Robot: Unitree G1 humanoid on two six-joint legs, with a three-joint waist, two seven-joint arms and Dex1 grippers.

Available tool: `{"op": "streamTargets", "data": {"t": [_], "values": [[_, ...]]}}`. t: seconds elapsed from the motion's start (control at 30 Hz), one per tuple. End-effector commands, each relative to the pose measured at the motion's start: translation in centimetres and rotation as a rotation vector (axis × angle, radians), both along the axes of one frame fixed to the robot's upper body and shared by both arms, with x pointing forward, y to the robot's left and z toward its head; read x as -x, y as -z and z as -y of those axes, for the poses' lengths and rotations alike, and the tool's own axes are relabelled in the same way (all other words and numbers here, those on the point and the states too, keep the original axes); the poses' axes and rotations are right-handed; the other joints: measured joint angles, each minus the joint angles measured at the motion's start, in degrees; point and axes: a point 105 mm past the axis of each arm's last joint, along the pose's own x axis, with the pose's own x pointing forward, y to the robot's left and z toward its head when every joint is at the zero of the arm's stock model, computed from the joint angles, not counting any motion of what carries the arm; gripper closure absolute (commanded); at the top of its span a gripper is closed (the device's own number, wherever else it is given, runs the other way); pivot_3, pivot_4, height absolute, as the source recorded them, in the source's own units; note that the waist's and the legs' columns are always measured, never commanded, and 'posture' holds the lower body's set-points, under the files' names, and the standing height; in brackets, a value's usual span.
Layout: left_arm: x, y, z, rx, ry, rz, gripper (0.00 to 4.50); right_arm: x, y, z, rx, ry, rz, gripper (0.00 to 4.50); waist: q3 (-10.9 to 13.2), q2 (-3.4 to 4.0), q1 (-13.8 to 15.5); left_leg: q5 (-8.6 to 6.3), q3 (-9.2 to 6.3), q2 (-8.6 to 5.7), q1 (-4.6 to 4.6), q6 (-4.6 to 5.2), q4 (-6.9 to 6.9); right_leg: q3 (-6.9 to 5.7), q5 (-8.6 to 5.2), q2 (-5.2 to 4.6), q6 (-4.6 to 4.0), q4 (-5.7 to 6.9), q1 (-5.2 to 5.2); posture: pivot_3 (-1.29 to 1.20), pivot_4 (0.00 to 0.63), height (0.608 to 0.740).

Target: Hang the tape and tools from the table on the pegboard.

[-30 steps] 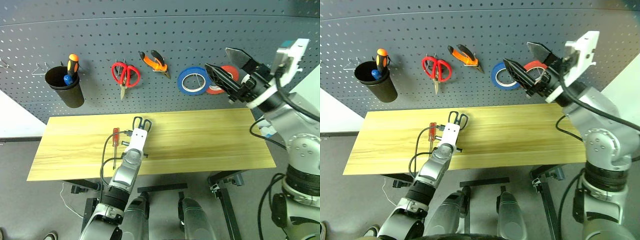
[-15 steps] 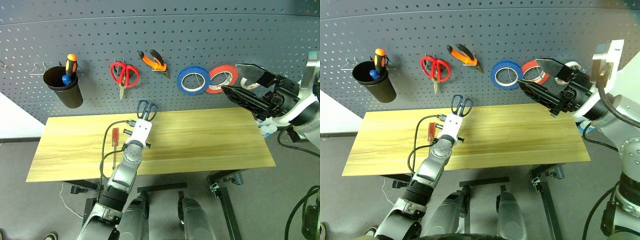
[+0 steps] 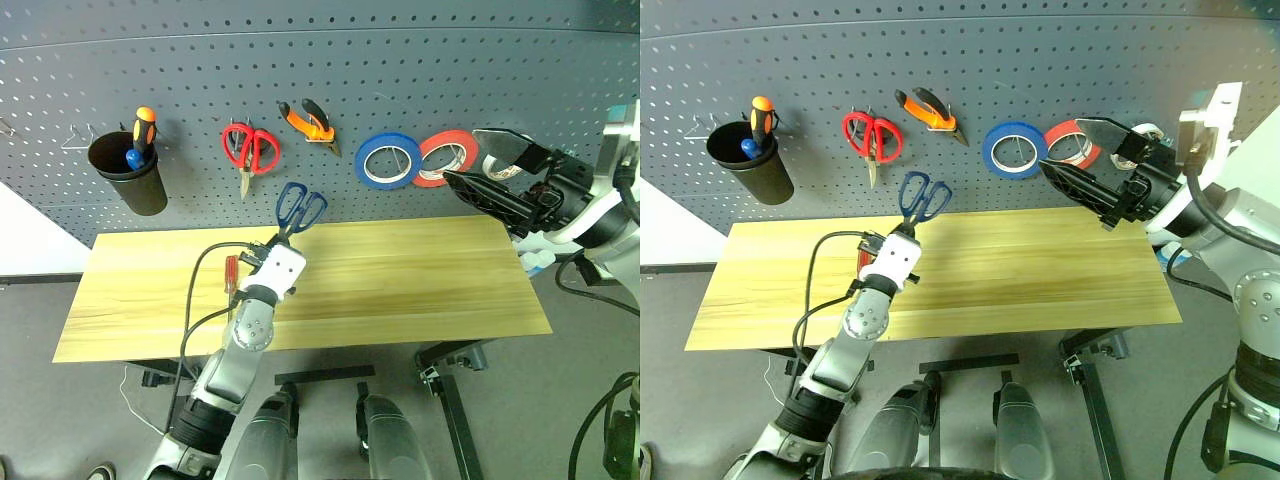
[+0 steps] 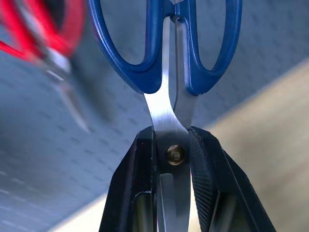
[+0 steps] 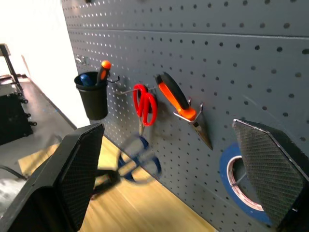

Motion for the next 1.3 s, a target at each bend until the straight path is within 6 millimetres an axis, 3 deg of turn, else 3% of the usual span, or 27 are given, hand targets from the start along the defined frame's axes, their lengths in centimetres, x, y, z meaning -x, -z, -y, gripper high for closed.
{"op": "streamTargets", "data": {"t": [0.03,0.23,0.67,0.97,1.3], "values": [[1.2,-3.5,-0.5,0.021,-0.010,0.188,3.88,0.3,-1.0,0.2,0.012,0.001,0.055,0.00,0.0,0.00,0.1,0.00,0.00,0.00,0.00,0.00,0.01,0.00,0.00,0.00,0.00,0.00,0.00,-0.09,0.235,0.738],[1.2,-4.7,-2.1,0.045,-0.081,0.260,3.88,0.1,-1.1,0.4,0.019,0.001,0.056,0.00,0.0,0.01,0.7,0.00,0.00,-0.03,0.00,0.00,0.04,-0.01,0.01,0.04,0.02,0.01,0.01,-0.09,0.230,0.738],[0.2,-3.6,-4.3,0.067,-0.159,0.226,3.88,-0.2,-1.0,0.3,0.024,0.007,0.056,0.00,0.0,0.02,1.4,0.00,0.04,-0.03,0.00,0.00,0.15,-0.01,0.06,0.07,0.09,0.04,0.05,-0.09,0.228,0.738],[-1.7,-4.0,-3.5,0.112,-0.121,0.222,3.90,-0.2,-1.0,0.2,0.026,0.010,0.054,0.00,0.0,0.02,1.3,0.01,0.06,-0.04,0.00,0.00,0.20,-0.01,0.10,0.10,0.16,0.08,0.06,-0.09,0.227,0.738],[-1.9,-4.1,-3.6,0.123,-0.110,0.223,3.90,-0.2,-1.0,0.3,0.025,0.023,0.055,0.00,0.0,0.02,1.2,0.01,0.15,-0.04,0.02,0.01,0.21,0.00,0.11,0.11,0.18,0.11,0.06,-0.10,0.226,0.738]]}}
